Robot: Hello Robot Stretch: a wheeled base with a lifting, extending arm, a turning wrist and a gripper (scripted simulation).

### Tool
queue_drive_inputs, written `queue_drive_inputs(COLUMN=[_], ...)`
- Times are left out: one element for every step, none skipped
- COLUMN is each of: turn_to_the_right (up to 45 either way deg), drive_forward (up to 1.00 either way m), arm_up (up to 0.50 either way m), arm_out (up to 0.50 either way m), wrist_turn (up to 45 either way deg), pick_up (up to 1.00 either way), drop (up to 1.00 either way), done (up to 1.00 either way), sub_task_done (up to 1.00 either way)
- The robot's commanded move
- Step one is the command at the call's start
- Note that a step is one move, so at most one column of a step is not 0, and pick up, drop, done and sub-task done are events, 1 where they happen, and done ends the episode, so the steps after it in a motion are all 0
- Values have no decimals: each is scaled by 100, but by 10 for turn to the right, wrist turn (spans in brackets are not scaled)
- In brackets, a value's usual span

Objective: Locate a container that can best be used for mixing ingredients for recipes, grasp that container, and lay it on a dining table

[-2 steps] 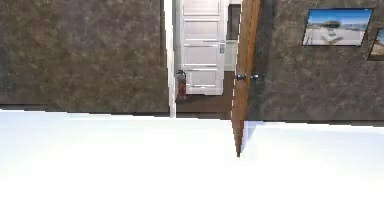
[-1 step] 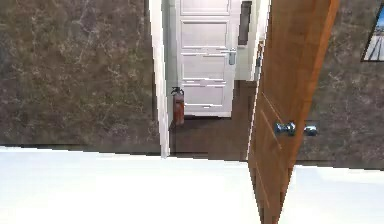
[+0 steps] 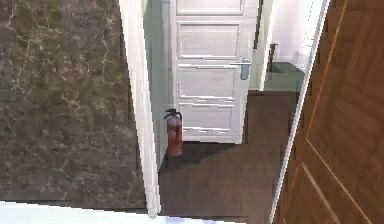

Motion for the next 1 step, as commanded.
queue_drive_inputs(turn_to_the_right=[120], drive_forward=[0], arm_up=[0], arm_out=[0], wrist_turn=[0], pick_up=[0], drop=[0], done=[0], sub_task_done=[0])
